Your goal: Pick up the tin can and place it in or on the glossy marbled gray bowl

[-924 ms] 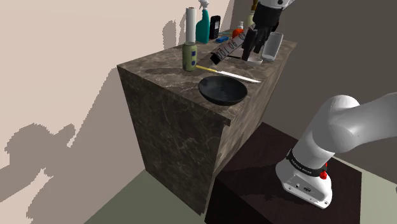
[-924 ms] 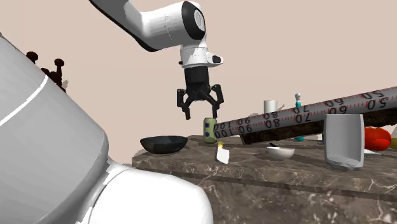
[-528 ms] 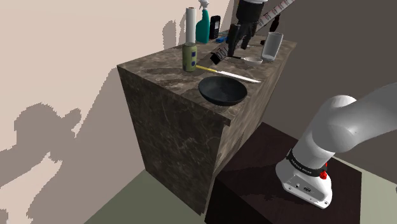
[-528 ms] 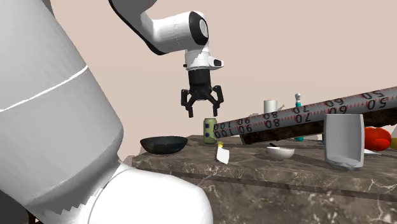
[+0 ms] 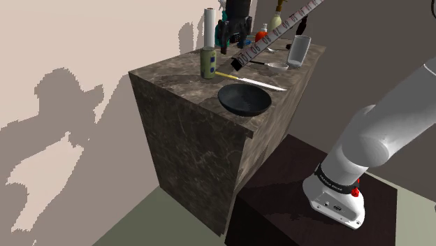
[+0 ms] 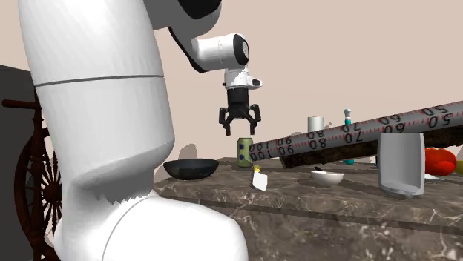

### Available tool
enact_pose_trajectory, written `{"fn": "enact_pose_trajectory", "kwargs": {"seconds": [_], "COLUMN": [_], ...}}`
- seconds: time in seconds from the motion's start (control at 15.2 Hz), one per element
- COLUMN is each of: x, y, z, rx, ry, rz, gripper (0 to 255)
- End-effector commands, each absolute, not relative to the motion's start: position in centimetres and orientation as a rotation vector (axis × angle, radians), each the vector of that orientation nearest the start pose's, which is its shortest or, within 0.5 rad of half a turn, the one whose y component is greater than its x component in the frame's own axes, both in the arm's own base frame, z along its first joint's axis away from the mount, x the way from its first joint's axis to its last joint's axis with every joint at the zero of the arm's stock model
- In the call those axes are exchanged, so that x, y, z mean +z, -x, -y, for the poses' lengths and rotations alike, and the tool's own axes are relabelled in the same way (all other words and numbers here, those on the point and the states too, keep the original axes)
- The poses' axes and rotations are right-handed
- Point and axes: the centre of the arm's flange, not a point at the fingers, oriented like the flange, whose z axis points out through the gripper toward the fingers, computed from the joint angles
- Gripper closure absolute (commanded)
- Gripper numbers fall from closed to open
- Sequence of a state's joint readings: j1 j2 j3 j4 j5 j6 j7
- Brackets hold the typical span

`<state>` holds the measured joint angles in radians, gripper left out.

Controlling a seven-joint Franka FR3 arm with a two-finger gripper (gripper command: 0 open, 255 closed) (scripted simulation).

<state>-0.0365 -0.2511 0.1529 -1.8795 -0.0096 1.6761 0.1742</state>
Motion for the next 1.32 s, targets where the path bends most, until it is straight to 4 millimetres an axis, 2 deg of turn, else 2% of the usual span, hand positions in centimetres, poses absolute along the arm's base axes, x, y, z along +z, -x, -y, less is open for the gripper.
{"fn": "enact_pose_trajectory", "kwargs": {"seconds": [0.0,0.33,0.4,0.86,1.25], "x": [61.6,61.4,61.4,57.4,57.4], "y": [-50.8,-57.9,-58.0,-58.0,-58.0], "z": [-6.9,-8.0,-8.0,-7.9,-7.9], "rx": [-0.056,0.006,0.008,0.008,0.008], "ry": [3.175,3.166,3.166,3.166,3.166], "rz": [-0.117,-0.165,-0.166,-0.166,-0.166], "gripper": [0,0,0,0,0]}}
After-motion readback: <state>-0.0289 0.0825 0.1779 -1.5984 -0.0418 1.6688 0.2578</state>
